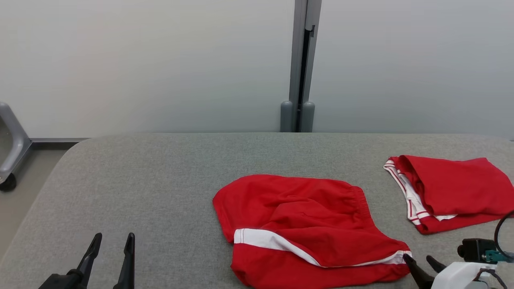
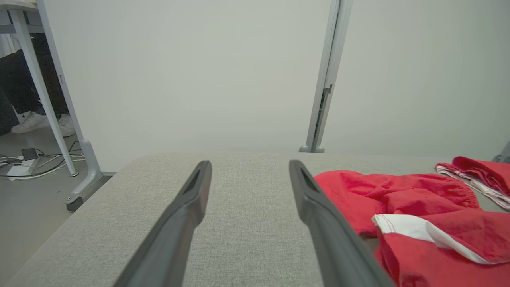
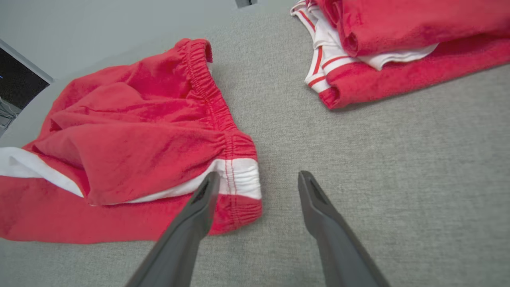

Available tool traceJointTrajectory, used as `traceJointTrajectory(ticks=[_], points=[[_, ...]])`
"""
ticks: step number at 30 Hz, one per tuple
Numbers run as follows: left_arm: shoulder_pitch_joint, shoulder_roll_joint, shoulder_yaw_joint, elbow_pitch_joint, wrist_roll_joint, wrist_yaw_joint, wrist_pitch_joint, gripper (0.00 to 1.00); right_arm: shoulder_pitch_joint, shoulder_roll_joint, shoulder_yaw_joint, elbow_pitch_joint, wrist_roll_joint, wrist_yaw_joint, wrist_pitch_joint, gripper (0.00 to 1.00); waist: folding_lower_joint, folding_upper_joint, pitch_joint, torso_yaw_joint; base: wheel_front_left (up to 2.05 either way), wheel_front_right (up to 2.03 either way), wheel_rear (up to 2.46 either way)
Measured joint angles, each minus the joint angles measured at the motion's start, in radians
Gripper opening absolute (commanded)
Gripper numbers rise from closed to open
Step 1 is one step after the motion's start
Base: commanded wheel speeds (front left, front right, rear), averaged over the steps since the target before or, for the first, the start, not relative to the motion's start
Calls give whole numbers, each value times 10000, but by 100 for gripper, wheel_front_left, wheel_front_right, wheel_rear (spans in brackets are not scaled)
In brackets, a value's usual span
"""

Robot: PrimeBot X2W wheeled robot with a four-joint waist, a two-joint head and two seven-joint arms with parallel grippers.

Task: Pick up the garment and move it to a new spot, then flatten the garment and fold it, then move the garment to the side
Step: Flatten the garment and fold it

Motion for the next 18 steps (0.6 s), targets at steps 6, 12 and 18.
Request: traceJointTrajectory(ticks=[6, 12, 18], points=[[12, 44, 165, -98, -15, 96, -63, 100, 6, -268, -447, -865, -510, 0, -897, 100, 0, 0, -111, -264, 0, 0, 0], [65, 96, 224, -334, -13, 217, -81, 100, 447, -268, -2685, -2309, -2389, 0, -1081, 100, 0, 0, -174, -487, 0, 0, 0], [233, 84, 222, -487, -15, 314, -81, 100, 2169, 775, -5087, -3998, -4642, 0, -1091, 100, 0, 0, -299, -559, 0, 0, 0]])
